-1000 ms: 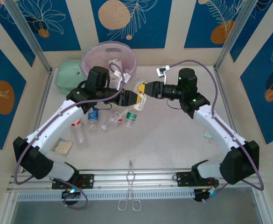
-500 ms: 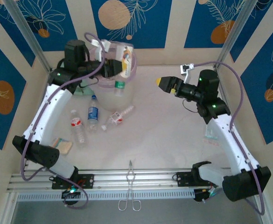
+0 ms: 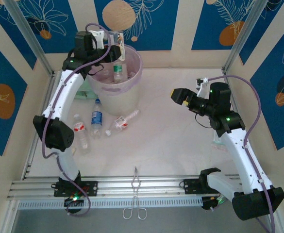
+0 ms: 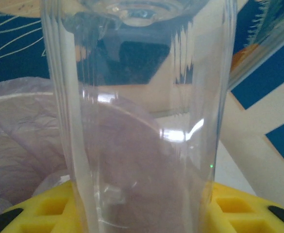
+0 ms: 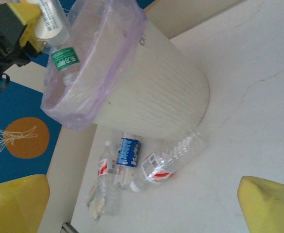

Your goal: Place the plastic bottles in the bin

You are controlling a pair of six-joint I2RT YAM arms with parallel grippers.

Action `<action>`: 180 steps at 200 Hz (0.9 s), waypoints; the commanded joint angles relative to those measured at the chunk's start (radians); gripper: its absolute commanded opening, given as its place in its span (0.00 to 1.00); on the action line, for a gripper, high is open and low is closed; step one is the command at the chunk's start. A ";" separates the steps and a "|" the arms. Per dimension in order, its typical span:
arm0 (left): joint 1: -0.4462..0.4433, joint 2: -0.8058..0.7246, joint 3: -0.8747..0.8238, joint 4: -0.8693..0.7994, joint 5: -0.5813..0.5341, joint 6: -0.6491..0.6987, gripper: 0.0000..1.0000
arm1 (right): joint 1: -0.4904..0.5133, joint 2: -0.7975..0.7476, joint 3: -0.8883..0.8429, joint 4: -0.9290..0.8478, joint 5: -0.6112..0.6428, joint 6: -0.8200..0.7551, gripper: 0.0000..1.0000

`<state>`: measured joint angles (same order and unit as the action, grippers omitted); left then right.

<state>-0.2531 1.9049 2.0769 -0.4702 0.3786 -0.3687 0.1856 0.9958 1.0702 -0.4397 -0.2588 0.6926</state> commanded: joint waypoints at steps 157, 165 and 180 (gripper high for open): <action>-0.077 0.016 -0.010 -0.155 0.001 0.152 0.68 | 0.003 0.012 -0.029 -0.026 0.050 -0.021 1.00; -0.074 0.016 0.011 -0.164 0.001 0.161 0.72 | 0.002 0.015 -0.028 -0.026 0.049 -0.021 1.00; -0.061 0.025 0.059 -0.186 -0.009 0.170 0.78 | 0.005 0.022 -0.024 -0.027 0.046 -0.022 1.00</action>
<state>-0.3298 1.9705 2.0445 -0.6064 0.3649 -0.2466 0.1860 1.0069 1.0512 -0.4580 -0.2165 0.6800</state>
